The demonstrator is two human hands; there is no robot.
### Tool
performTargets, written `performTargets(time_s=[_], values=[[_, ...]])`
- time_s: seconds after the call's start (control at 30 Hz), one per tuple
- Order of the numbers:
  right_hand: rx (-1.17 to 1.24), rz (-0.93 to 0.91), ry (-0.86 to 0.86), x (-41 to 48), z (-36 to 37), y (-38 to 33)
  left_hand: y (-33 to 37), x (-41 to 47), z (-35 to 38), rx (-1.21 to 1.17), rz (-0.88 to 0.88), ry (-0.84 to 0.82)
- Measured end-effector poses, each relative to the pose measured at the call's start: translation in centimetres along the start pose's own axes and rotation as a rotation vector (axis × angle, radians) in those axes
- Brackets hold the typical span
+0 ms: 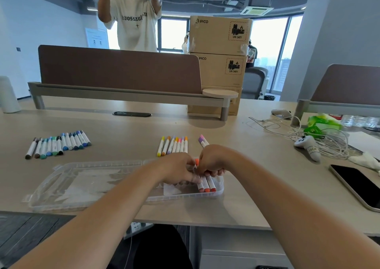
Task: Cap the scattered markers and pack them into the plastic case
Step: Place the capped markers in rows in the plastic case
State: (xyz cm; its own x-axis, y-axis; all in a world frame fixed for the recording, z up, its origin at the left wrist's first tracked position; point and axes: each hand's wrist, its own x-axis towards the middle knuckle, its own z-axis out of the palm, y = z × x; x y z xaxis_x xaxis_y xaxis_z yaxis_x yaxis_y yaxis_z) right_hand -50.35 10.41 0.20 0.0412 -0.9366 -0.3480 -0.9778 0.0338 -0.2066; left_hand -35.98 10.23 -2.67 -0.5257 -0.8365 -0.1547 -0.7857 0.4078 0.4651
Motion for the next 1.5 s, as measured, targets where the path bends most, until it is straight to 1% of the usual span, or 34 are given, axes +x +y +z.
performTargets(time_s=[0.3,0.47,0.53,0.6,0.67,0.77,0.87,0.97,1.07,1.1,1.23,1.37,1.5], values=[[-0.085,0.014,-0.058,0.3,-0.2,-0.8,0.1,0.1,-0.2,-0.048,-0.012,-0.025],[-0.126,0.035,-0.093,0.5,-0.1,-0.9,0.3,0.1,-0.4,-0.025,-0.005,-0.043],[-0.086,0.043,-0.101,0.7,-0.1,-0.6,0.1,0.1,-0.8,0.044,-0.001,0.040],[-0.052,0.042,-0.088,1.0,-0.2,-0.4,-0.4,0.1,-1.3,0.008,-0.023,0.172],[-0.033,0.032,-0.062,1.3,-0.3,-0.3,-1.2,0.2,-1.9,-0.022,-0.033,0.262],[0.017,0.030,0.010,2.6,-0.7,-0.7,-2.6,0.4,-3.1,-0.074,-0.061,0.354],[-0.002,0.005,0.075,4.2,-1.1,-1.3,-4.1,0.8,-4.3,-0.125,-0.111,0.405],[0.076,-0.029,0.174,6.2,-1.4,-1.8,-5.1,1.4,-5.1,-0.160,-0.145,0.417],[-0.043,-0.015,0.208,8.0,-2.0,-2.7,-5.8,2.2,-5.6,-0.192,-0.147,0.417],[-0.017,-0.012,0.221,8.6,-2.2,-3.0,-6.0,2.5,-5.7,-0.203,-0.149,0.418],[-0.083,-0.003,0.212,10.7,-2.3,-4.0,-6.5,3.7,-6.0,-0.234,-0.140,0.416],[-0.083,0.017,0.212,12.9,-1.9,-4.5,-6.8,4.6,-6.0,-0.199,-0.133,0.395],[-0.144,0.024,0.166,12.9,-2.0,-5.1,-7.1,5.1,-6.1,-0.211,-0.141,0.390]])
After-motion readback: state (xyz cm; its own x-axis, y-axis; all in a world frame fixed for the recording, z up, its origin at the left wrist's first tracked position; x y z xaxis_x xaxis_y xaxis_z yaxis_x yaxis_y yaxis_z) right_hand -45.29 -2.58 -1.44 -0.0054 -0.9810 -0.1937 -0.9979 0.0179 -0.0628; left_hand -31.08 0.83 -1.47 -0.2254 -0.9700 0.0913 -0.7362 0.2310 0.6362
